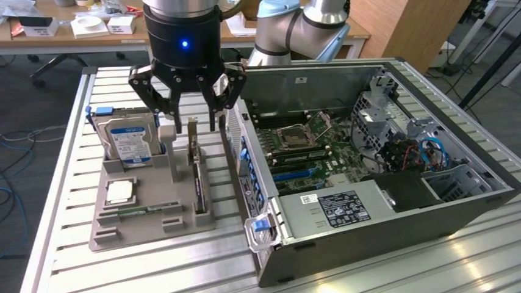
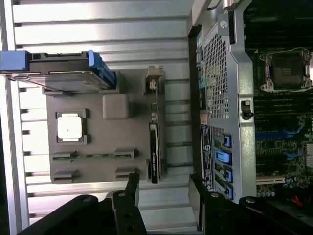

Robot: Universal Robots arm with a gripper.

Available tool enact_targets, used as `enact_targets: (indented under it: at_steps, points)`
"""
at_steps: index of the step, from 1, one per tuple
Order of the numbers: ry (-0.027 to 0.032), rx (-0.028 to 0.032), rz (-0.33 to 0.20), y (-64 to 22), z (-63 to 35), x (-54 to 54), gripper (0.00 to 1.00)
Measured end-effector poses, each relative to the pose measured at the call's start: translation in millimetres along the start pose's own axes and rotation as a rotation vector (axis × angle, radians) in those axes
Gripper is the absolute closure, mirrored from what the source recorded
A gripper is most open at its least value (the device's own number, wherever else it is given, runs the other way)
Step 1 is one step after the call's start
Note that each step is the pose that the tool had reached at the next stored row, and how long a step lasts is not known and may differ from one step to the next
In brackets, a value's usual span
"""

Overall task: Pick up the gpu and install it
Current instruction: 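Pick up the gpu and move the gpu toward the slot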

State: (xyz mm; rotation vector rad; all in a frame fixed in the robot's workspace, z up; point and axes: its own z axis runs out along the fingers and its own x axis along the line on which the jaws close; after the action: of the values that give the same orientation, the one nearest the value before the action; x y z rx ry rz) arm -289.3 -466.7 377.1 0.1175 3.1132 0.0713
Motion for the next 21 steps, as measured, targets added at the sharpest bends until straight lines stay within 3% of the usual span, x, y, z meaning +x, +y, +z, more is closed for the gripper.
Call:
enact_targets:
  at_steps: [21]
  points:
    - [0.0001,0.0001,0.0,-1.8,38.1,0.9,0.47]
